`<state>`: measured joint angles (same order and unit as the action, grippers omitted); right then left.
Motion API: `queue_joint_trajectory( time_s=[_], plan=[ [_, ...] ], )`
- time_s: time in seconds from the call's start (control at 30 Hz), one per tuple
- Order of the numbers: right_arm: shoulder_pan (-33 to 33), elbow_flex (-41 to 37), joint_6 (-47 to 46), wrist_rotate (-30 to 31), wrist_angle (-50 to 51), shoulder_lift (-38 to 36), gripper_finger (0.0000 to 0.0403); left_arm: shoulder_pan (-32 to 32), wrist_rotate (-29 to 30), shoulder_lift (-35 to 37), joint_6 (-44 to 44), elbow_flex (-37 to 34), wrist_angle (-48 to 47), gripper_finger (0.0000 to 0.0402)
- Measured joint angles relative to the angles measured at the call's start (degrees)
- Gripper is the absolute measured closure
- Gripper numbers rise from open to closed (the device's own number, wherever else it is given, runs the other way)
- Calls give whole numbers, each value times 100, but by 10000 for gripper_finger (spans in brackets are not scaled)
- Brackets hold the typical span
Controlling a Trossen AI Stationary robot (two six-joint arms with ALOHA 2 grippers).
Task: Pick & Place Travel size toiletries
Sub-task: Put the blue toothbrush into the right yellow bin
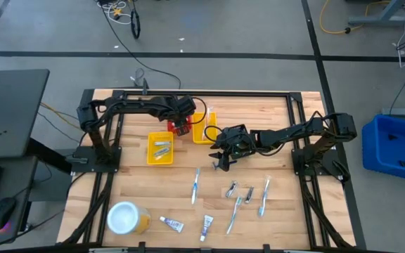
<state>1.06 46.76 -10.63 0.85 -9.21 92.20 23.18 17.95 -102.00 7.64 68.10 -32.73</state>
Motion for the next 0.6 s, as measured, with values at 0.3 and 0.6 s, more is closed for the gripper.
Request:
queue_joint_trajectory(
  time_s=[0.3, 0.6],
  plan=[
    [-4, 0, -2, -8, 10, 0, 210, -444, -129, 731, 240, 0, -324, 262],
    [-15, 0, -4, -394, 14, 0, 184, -1052, -1314, 1606, 1, 4, -385, 269]
  ],
)
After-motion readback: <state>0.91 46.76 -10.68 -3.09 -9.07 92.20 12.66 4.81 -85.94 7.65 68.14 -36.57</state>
